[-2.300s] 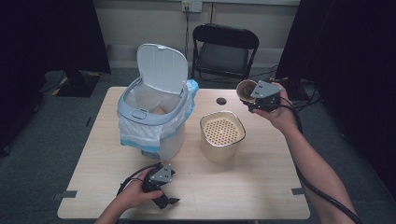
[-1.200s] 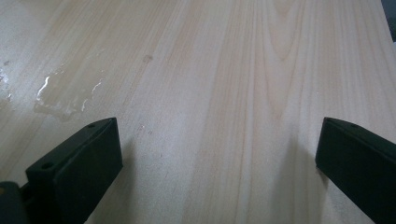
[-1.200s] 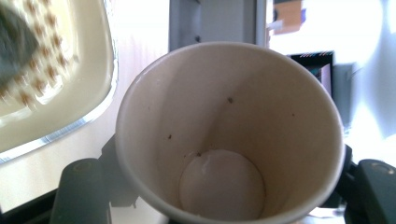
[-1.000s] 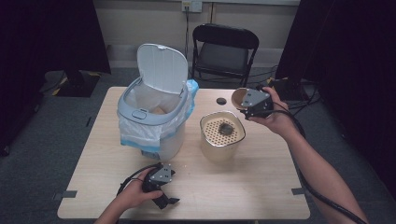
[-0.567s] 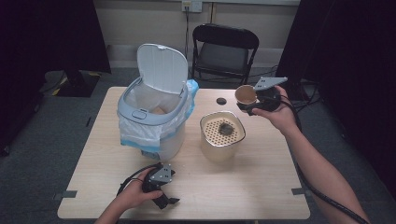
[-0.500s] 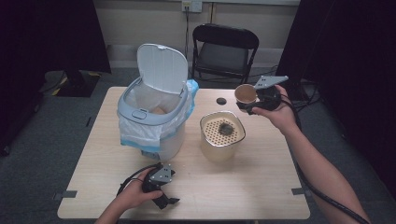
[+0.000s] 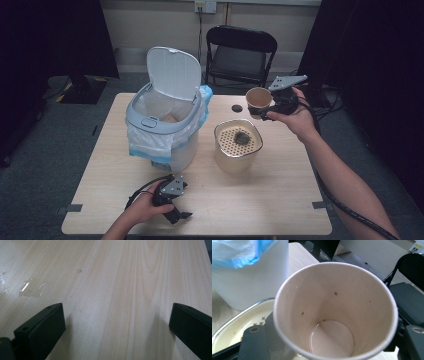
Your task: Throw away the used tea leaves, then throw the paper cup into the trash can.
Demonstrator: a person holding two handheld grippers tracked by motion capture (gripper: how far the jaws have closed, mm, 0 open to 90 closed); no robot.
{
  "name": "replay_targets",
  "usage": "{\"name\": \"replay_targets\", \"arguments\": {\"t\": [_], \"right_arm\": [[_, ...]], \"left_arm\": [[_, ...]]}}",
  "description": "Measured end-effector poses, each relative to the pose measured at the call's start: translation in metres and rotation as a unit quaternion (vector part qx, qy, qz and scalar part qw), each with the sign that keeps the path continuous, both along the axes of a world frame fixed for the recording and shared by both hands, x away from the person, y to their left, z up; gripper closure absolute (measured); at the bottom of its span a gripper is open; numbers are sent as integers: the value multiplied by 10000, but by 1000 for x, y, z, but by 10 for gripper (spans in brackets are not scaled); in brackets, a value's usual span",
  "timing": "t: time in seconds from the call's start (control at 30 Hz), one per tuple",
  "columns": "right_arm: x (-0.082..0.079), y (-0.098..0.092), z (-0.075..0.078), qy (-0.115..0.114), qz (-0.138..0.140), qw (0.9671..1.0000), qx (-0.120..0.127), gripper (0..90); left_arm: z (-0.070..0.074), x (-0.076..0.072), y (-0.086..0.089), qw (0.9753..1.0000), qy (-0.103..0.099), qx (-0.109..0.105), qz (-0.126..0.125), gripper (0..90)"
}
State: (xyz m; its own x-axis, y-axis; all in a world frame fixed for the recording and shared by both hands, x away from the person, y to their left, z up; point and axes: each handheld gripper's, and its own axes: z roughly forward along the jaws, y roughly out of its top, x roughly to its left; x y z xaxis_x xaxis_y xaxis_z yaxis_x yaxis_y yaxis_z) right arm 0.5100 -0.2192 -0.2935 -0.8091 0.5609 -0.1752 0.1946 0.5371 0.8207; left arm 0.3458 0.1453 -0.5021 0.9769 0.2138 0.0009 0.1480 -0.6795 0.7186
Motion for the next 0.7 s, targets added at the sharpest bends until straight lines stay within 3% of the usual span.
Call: {"name": "replay_targets", "arguments": {"t": [0.7], "right_arm": [[-9,39,28,159,517,9985,110,275]], "left_arm": [[1,0,0,10000,16,27,-26,0]]}}
